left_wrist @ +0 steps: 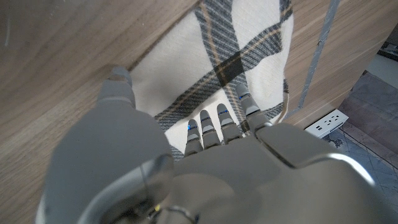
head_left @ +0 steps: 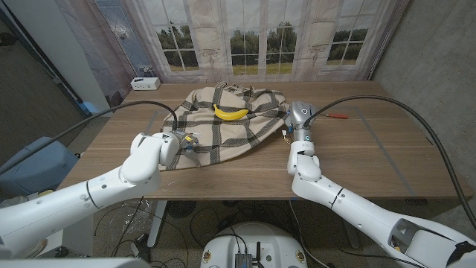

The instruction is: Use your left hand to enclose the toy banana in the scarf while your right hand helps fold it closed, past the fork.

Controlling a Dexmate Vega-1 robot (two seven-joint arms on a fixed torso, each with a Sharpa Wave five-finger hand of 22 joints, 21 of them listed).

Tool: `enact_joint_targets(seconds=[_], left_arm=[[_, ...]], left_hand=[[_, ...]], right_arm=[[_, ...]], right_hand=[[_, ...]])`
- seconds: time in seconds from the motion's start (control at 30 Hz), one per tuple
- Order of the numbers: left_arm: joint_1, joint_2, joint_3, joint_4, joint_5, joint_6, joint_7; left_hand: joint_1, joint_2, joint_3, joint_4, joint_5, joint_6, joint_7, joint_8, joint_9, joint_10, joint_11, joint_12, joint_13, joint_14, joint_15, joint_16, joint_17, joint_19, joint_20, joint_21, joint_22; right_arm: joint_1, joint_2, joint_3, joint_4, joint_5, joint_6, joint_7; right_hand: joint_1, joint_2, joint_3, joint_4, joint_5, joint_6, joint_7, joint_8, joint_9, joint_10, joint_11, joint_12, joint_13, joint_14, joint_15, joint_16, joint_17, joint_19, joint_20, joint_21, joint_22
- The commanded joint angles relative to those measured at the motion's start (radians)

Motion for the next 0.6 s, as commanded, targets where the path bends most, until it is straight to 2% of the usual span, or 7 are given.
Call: enact_joint_targets(seconds=[0.03, 0.1, 0.27, 0.37, 0.43, 0.5, 0.6], left_arm=[[-0.017, -0.117, 0.056, 0.104, 0.364, -0.082, -0.234], [0.001, -0.135, 0.034, 0.122, 0.382, -0.102, -0.238], [0.049, -0.168, -0.023, 0.163, 0.397, -0.132, -0.192], [0.073, -0.187, -0.044, 0.191, 0.422, -0.140, -0.162], [0.091, -0.199, -0.060, 0.206, 0.424, -0.141, -0.130], [0.115, -0.209, -0.076, 0.217, 0.430, -0.132, -0.079], [0.148, -0.221, -0.099, 0.224, 0.435, -0.119, -0.003]], left_hand=[[0.062, 0.040, 0.032, -0.009, -0.003, 0.012, -0.020, 0.013, 0.000, 0.014, -0.027, 0.019, -0.001, 0.011, -0.019, 0.016, -0.001, 0.005, -0.011, -0.004, 0.003], [0.094, 0.069, 0.050, -0.014, -0.011, 0.016, -0.024, 0.015, 0.000, 0.025, -0.031, 0.025, -0.002, 0.027, -0.025, 0.024, -0.001, 0.014, -0.015, -0.001, 0.003], [0.269, 0.166, 0.134, -0.038, -0.081, 0.068, -0.023, 0.028, 0.001, 0.092, -0.065, 0.051, -0.005, 0.110, -0.080, 0.045, -0.006, 0.072, -0.031, 0.020, 0.006], [0.326, 0.180, 0.153, -0.036, -0.100, 0.124, -0.048, 0.039, 0.002, 0.163, -0.089, 0.074, -0.006, 0.172, -0.117, 0.060, -0.008, 0.110, -0.043, 0.039, 0.008], [0.359, 0.199, 0.172, -0.033, -0.109, 0.199, -0.084, 0.055, 0.003, 0.236, -0.114, 0.094, -0.007, 0.225, -0.134, 0.070, -0.008, 0.129, -0.050, 0.054, 0.010], [0.352, 0.237, 0.202, -0.005, -0.120, 0.339, -0.088, 0.089, 0.005, 0.339, -0.128, 0.120, -0.010, 0.293, -0.159, 0.081, -0.005, 0.148, -0.055, 0.075, 0.013], [0.335, 0.261, 0.290, 0.041, -0.133, 0.582, -0.041, 0.142, 0.008, 0.584, -0.105, 0.182, -0.013, 0.408, -0.197, 0.097, -0.004, 0.171, -0.067, 0.113, 0.015]], right_arm=[[0.009, -0.014, -0.011, 0.003, 0.039, 0.035, -0.054], [0.007, -0.012, -0.008, 0.004, 0.045, 0.038, -0.063], [0.004, -0.019, -0.004, 0.001, 0.060, 0.056, -0.073], [0.000, -0.027, -0.001, -0.003, 0.065, 0.066, -0.078], [-0.002, -0.038, -0.001, -0.008, 0.067, 0.075, -0.077], [-0.004, -0.042, 0.002, -0.013, 0.071, 0.076, -0.074], [-0.010, -0.043, 0.009, -0.016, 0.076, 0.072, -0.080]], right_hand=[[-0.001, -0.006, 0.010, 0.001, 0.006, 0.003, 0.005, 0.006, 0.006, 0.030, 0.035, 0.010, 0.111, 0.008, -0.034, -0.004, 0.007, -0.007, 0.000, 0.005, 0.004], [-0.002, -0.007, 0.012, 0.002, 0.007, 0.004, 0.005, 0.007, 0.008, 0.030, 0.036, 0.011, 0.114, 0.008, -0.034, -0.005, 0.009, -0.007, -0.001, 0.007, 0.004], [-0.004, -0.008, 0.018, 0.002, 0.008, 0.002, 0.003, 0.007, 0.011, 0.030, 0.035, 0.013, 0.120, 0.008, -0.035, -0.007, 0.013, -0.011, -0.003, 0.009, 0.004], [-0.006, -0.009, 0.020, 0.004, 0.009, 0.001, 0.001, 0.007, 0.013, 0.028, 0.035, 0.014, 0.124, 0.008, -0.036, -0.008, 0.015, -0.014, -0.003, 0.011, 0.004], [-0.006, -0.010, 0.024, 0.003, 0.009, 0.000, 0.002, 0.007, 0.014, 0.026, 0.033, 0.014, 0.127, 0.006, -0.037, -0.010, 0.018, -0.017, -0.002, 0.012, 0.004], [-0.008, -0.010, 0.026, 0.003, 0.010, 0.000, 0.002, 0.006, 0.013, 0.026, 0.034, 0.015, 0.130, 0.007, -0.037, -0.011, 0.019, -0.020, -0.002, 0.013, 0.004], [-0.009, -0.011, 0.030, 0.003, 0.010, -0.002, 0.000, 0.005, 0.014, 0.025, 0.035, 0.015, 0.134, 0.006, -0.038, -0.013, 0.021, -0.021, -0.002, 0.015, 0.004]])
